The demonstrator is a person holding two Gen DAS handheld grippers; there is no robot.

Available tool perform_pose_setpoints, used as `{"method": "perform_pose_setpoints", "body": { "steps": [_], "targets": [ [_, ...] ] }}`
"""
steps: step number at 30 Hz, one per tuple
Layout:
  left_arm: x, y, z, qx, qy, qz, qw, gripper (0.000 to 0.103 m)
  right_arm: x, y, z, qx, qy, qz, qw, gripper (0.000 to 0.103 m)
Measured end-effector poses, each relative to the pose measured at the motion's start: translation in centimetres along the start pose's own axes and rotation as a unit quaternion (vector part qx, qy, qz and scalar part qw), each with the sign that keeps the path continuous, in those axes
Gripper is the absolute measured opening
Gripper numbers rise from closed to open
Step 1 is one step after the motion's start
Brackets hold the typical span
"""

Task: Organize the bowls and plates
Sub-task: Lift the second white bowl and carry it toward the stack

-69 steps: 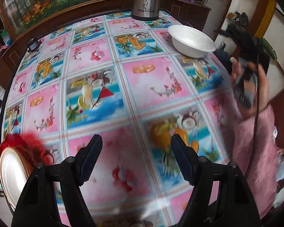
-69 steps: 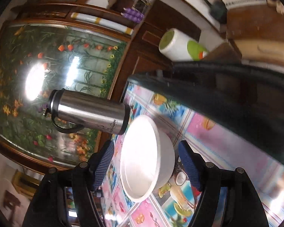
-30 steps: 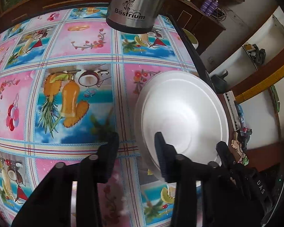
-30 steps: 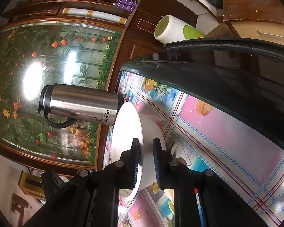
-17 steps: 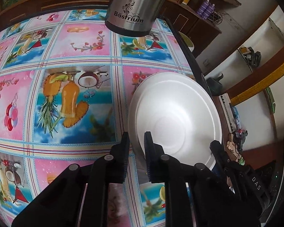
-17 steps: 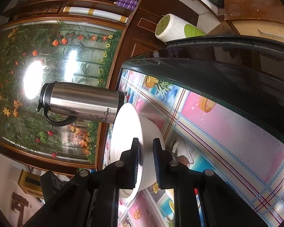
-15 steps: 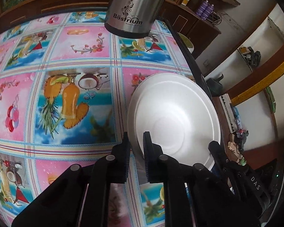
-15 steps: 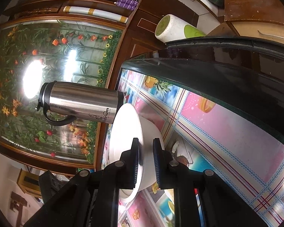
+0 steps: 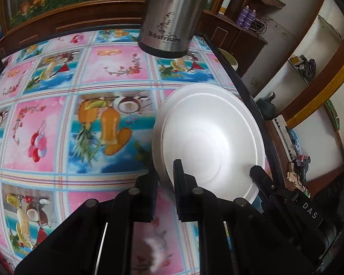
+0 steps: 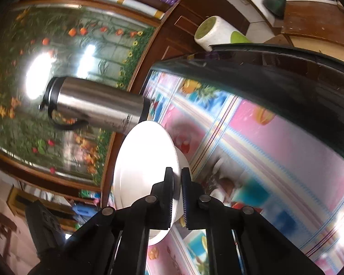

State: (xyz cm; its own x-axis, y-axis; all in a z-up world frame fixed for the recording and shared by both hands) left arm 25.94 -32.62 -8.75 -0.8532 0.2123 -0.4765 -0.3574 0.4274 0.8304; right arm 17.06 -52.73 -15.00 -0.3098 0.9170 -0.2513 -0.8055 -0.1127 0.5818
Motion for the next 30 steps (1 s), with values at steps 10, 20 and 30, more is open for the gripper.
{"method": "perform_pose_setpoints", "body": {
  "steps": [10,20,30],
  "targets": [
    [3.3,3.4,4.4,-0.022,0.019,-0.028,0.9992,0.01,4.4,-1.1,3.0,0.022,0.102,0.026,0.994,0.006],
    [7.1,7.2,7.0,-0.03,0.01,-0.064,0.9975,0.011,9.6,0.4,4.3,0.03,0.157,0.033,0.987,0.007],
    [10.0,9.8,9.6,-0.037,0.012,-0.082,0.9959,0.011,14.3,2.2,5.8,0.03,0.197,0.044,0.979,0.007]
  ]
}}
Point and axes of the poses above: each gripper's, at about its wrist camera, not at the fingertips, and y roughly against the way its jaws point, z to its left, x to its underside, the point moved 3 cm from there along -y, roughly the way its jaws point, and after that the axes turned 5 degrees about x, right-handed, at the moved point
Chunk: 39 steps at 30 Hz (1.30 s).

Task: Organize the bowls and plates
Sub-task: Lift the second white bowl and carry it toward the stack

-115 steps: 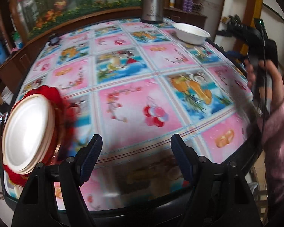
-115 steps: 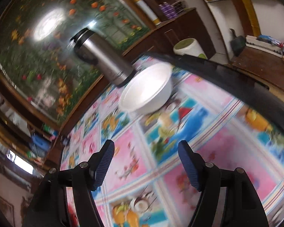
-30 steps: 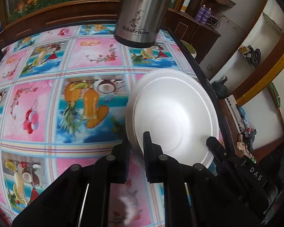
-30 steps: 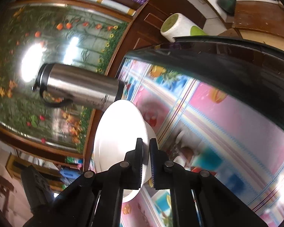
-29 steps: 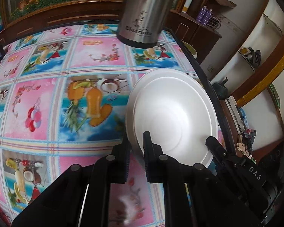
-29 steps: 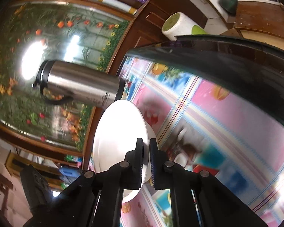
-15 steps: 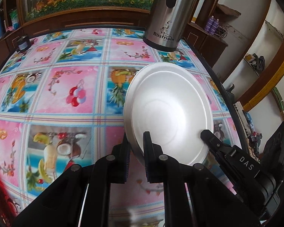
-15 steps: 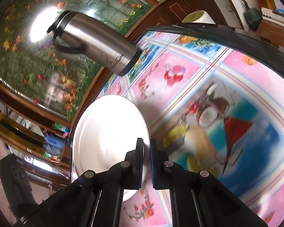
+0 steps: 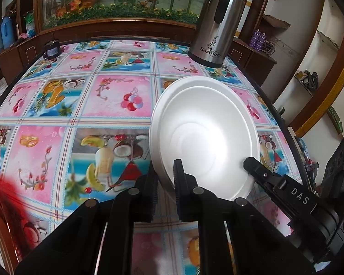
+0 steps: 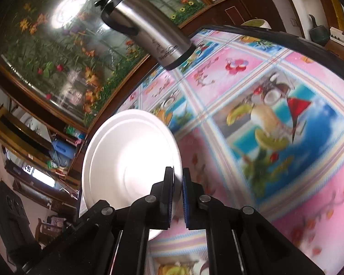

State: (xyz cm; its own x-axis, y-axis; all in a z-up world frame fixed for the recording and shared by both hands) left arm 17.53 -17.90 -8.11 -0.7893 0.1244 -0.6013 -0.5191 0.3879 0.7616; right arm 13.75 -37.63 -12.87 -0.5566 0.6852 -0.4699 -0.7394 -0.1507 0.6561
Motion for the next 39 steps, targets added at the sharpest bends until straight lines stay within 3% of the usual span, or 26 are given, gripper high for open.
{"method": "perform_pose_setpoints", "body": {
  "steps": [19,28,39],
  "targets": [
    [5.3,6.4,4.2,-0.022,0.012,-0.023,0.9994,0.011,6.3,3.1,3.8,-0.025,0.044,0.033,0.998,0.007],
    [6.1,10.7,6.2,-0.028,0.022,-0.06,0.9975,0.011,8.1,5.2,7.4,-0.047,0.074,0.027,0.996,0.007],
    [8.0,15.5,12.1,-0.051,0.065,-0.089,0.9926,0.011,11.3,5.9,13.4,-0.078,0.125,0.038,0.988,0.007]
  ]
}}
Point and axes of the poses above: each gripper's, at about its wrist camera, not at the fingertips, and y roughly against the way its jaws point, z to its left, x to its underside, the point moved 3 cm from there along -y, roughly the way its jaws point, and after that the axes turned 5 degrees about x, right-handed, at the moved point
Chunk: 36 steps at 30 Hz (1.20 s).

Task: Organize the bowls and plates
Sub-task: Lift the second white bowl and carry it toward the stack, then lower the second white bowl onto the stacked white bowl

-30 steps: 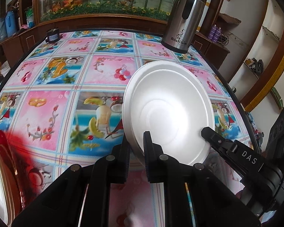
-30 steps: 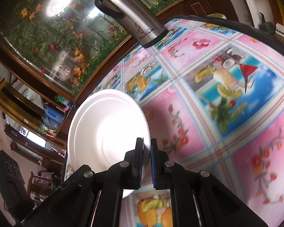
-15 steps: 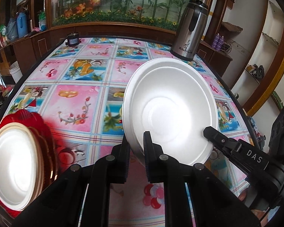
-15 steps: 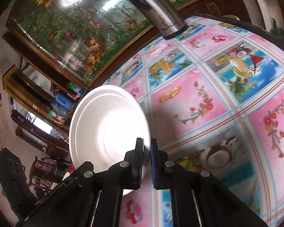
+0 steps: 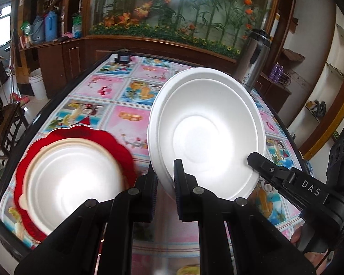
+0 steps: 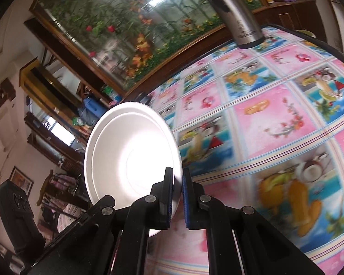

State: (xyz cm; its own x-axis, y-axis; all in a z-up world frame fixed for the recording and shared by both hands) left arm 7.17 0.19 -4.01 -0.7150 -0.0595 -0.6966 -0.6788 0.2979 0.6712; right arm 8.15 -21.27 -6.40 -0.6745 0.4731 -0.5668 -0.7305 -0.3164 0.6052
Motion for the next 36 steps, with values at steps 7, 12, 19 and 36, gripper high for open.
{"method": "perform_pose_setpoints", "body": {
  "steps": [7,12,19,36],
  "targets": [
    [1.1,2.8,4.7,-0.024,0.03,-0.02,0.9991,0.012,2.4,-0.8,4.9,-0.026,0.046,0.016,0.998,0.007],
    [1.8,4.1,7.2,-0.031,0.05,-0.018,0.9981,0.012,4.2,-1.6,7.6,-0.041,0.069,0.031,0.996,0.007],
    [3.0,5.9,10.1,-0.047,0.068,-0.025,0.9963,0.012,6.5,-2.3,10.9,-0.057,0.1,0.051,0.992,0.007],
    [3.7,5.8,14.2,-0.023,0.119,0.051,0.9914,0.013,9.3,-4.2,15.2,-0.037,0.152,0.102,0.982,0.008]
  ]
}}
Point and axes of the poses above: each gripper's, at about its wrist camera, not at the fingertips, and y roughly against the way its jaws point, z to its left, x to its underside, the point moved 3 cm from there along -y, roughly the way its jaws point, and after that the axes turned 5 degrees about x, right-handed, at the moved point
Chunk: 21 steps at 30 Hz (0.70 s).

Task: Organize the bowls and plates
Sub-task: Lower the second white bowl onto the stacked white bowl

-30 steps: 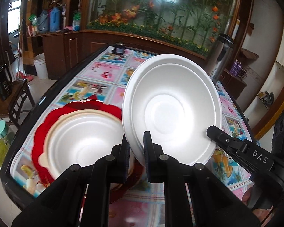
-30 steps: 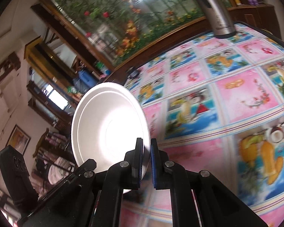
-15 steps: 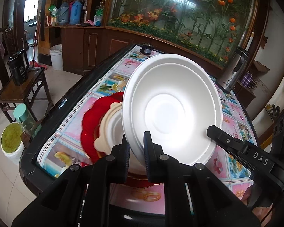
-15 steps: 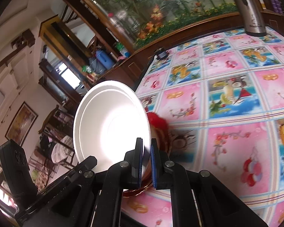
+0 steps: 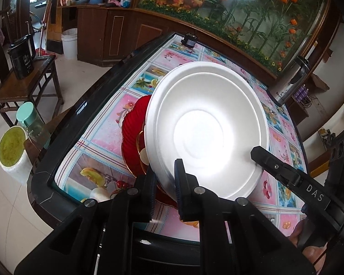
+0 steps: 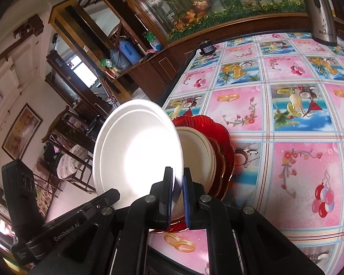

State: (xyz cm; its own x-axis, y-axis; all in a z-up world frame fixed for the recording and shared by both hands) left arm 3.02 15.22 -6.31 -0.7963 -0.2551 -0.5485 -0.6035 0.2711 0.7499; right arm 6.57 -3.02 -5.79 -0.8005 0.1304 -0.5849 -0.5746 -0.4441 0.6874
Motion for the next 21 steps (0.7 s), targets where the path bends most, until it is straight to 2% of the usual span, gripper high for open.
{"method": "perform_pose_setpoints", "body": {
  "steps": [11,15,21],
  "targets": [
    [-1.9,-1.9,0.7,0.04,0.007,0.084,0.9956,0.014,-2.1,-1.8,0.5,0.032,-0.002,0.054,0.998,0.008],
    [-2.1,-2.4,1.0,0.048,0.011,0.093,0.9944,0.013,-2.3,-2.6,0.2,0.04,-0.009,0.069,0.997,0.008],
    [-2.2,-2.3,0.9,0.034,-0.003,0.088,0.9955,0.014,-1.8,-4.2,-0.7,0.038,-0.03,0.088,0.995,0.009]
  ]
}}
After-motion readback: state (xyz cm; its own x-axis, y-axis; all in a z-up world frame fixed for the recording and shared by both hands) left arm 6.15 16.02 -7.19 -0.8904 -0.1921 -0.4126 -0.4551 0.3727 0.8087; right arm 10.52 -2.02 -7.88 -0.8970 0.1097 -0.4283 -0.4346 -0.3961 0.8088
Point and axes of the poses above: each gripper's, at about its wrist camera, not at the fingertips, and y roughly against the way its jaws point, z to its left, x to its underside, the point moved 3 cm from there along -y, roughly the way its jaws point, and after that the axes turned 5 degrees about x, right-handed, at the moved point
